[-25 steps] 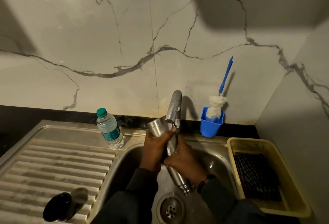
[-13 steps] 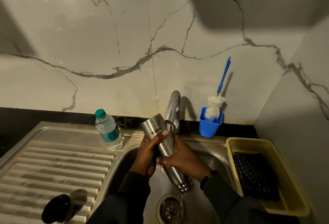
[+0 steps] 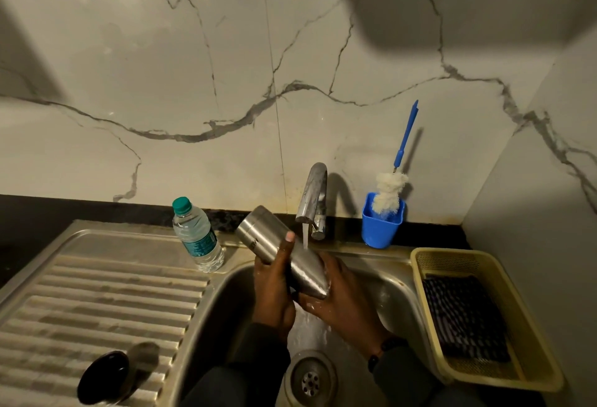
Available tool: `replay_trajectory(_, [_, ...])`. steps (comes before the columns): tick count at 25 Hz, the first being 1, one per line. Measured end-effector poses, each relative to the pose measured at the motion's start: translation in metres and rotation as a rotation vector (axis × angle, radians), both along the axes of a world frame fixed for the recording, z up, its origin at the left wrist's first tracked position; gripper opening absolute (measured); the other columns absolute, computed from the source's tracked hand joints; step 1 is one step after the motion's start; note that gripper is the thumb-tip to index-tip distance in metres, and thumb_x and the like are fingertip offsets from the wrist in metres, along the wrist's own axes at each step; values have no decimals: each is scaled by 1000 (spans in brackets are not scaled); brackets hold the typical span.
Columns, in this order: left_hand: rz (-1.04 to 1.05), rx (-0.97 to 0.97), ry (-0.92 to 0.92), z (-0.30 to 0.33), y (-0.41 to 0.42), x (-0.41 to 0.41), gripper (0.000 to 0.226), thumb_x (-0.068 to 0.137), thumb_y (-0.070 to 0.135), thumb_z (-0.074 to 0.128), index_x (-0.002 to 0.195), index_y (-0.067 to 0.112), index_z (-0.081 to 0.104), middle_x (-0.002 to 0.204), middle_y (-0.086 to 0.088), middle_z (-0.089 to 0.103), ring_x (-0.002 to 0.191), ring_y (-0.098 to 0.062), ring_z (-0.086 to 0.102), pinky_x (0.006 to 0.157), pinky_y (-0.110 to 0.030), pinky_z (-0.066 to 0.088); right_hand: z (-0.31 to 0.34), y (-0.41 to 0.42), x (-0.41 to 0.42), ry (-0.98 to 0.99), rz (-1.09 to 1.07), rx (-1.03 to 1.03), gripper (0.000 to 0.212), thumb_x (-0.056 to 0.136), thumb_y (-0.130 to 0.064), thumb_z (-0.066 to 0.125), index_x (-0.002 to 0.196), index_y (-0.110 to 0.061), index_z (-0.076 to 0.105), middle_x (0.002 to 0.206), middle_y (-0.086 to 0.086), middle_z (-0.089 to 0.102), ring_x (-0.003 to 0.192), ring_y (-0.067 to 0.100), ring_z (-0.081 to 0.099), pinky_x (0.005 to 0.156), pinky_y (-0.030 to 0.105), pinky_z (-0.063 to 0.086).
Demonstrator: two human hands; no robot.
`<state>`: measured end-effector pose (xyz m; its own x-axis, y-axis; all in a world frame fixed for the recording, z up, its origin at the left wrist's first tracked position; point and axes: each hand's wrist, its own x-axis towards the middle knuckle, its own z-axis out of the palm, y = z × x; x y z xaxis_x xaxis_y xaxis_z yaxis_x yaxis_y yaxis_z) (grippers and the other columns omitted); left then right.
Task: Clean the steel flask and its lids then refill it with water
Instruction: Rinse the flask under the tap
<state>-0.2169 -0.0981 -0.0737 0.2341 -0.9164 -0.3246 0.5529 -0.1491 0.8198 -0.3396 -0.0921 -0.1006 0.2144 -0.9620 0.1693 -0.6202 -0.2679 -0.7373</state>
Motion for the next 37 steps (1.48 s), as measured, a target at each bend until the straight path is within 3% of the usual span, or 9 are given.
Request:
replay_trajectory(6, [-33,-9,107,10,5,-8,50,87,23,71,131,10,53,116,-21,69,102,-32,72,80,-41,59,6,-3,-6,-137,137,70,80,76,-42,75,140,-43,26,139,-12,40,120,3,47,97,29,50])
replay_trajectory(12, [100,65,212,9,12,-18,48,92,42,60,127,11,51,117,-22,68,106,-33,68,87,-44,56,22,14,-11,98,-6,-34,92,70,-87,34,147,-37,30,138,-9,42,119,5,47,95,24,47])
replay_trajectory(17, [129,41,263,12,20,-19,43,97,50,49,118,13,55,93,-14,77,88,-26,73,78,-40,55,41,6,-12,-463,-63,257,44,68,-53,73,109,-47,59,118,-13,62,105,5,60,80,19,54])
replay_trajectory(23, [93,43,344,9,18,-19,73,91,63,48,133,4,52,116,-22,71,112,-32,67,103,-44,48,36,19,4,-792,-48,211,60,70,-5,80,120,-23,52,117,-12,58,101,-12,59,73,10,50])
replay_trajectory(26, [26,111,106,9,25,-20,73,95,64,35,125,1,55,111,-18,72,101,-28,70,85,-38,54,35,21,8,-769,-127,145,48,76,-3,76,110,-29,54,108,-14,62,96,-13,60,72,6,48])
replay_trajectory(29, [52,290,-719,-10,30,-10,102,85,78,43,147,-1,29,146,-21,42,133,-40,45,111,-52,39,42,17,2,-677,-92,178,41,78,-18,78,107,-33,54,101,-15,65,93,-12,61,72,9,50])
replay_trajectory(31, [-136,-16,-1145,-24,28,14,89,86,76,42,152,18,26,155,-14,35,142,-32,37,115,-49,36,45,10,-2,-595,-85,171,35,78,-27,77,102,-38,54,99,-18,64,91,-12,61,70,10,50])
replay_trajectory(34, [-583,-290,-1125,-23,27,36,77,86,63,61,149,33,29,147,5,44,128,-11,50,103,-30,50,45,-1,0,-686,-156,248,29,80,-27,74,96,-39,54,98,-19,59,90,-3,61,71,17,51])
replay_trajectory(37, [-367,-370,-1393,-27,28,25,86,69,47,81,141,23,41,130,16,49,113,-3,53,92,-22,49,39,-11,13,-931,-150,417,36,75,-27,76,105,-36,59,106,-9,65,101,15,63,84,39,55])
